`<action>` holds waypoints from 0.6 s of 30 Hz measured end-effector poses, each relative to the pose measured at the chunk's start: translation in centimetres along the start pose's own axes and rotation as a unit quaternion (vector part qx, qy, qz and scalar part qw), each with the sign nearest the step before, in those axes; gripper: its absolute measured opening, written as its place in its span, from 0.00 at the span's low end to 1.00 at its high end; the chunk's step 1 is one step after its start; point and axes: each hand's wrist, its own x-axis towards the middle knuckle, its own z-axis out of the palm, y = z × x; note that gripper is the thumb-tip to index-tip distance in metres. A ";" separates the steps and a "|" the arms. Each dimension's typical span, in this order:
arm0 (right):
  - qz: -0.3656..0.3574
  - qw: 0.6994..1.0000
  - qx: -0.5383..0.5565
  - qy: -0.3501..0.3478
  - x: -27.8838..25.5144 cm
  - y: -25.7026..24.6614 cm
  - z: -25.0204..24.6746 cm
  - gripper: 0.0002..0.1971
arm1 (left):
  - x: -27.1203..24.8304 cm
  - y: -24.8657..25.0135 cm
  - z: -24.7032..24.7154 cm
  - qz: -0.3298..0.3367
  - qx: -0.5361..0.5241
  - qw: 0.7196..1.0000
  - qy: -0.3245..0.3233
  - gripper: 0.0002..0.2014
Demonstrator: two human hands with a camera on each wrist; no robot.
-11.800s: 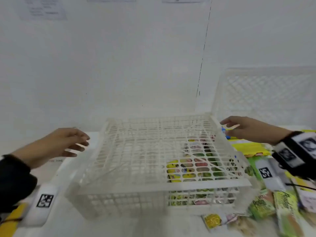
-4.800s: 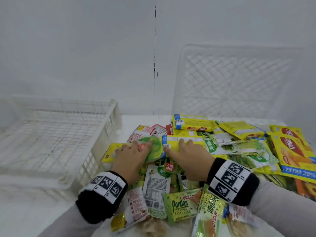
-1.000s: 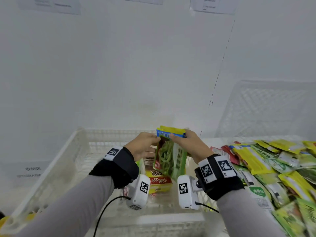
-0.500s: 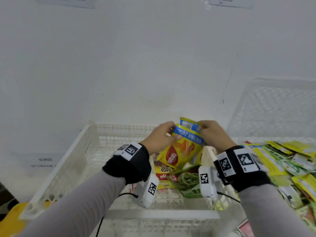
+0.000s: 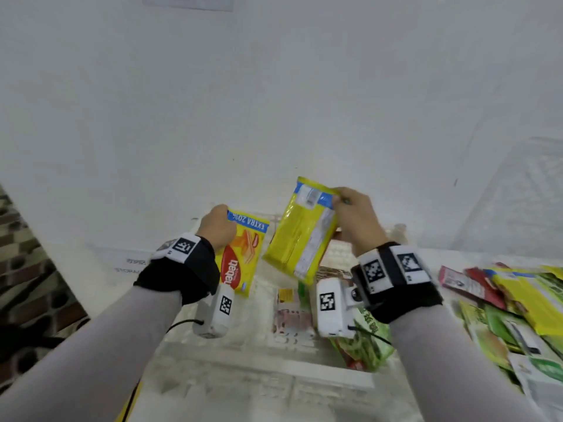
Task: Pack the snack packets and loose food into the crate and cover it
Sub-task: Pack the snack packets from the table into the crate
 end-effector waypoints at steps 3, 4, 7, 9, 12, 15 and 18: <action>0.068 0.995 0.012 -0.075 0.0 2.3 4.5 0.16 | 0.6 -2.4 0.7 -0.029 -0.014 0.998 -0.050 0.04; 0.089 0.991 0.019 -0.095 0.0 3.1 5.9 0.16 | 0.8 -3.1 0.8 -0.038 -0.023 0.997 -0.055 0.05; 0.131 0.984 0.029 -0.115 0.0 4.5 9.1 0.12 | 1.3 -3.7 1.1 -0.048 -0.058 0.996 -0.038 0.10; 0.161 0.975 0.076 -0.133 -0.3 5.1 10.6 0.21 | 1.5 -3.6 1.3 -0.047 -0.050 0.996 -0.056 0.19; 0.185 0.965 0.067 -0.175 -0.9 5.6 11.8 0.48 | 1.1 -3.5 1.5 -0.066 0.053 0.987 -0.138 0.21; 0.175 0.946 -0.196 -0.188 -1.9 5.6 12.1 0.43 | 0.2 -3.7 1.8 -0.063 0.155 0.962 -0.215 0.06; 0.211 0.919 -0.253 -0.217 -2.9 6.1 12.6 0.25 | -0.7 -3.5 2.1 -0.061 0.235 0.940 -0.241 0.03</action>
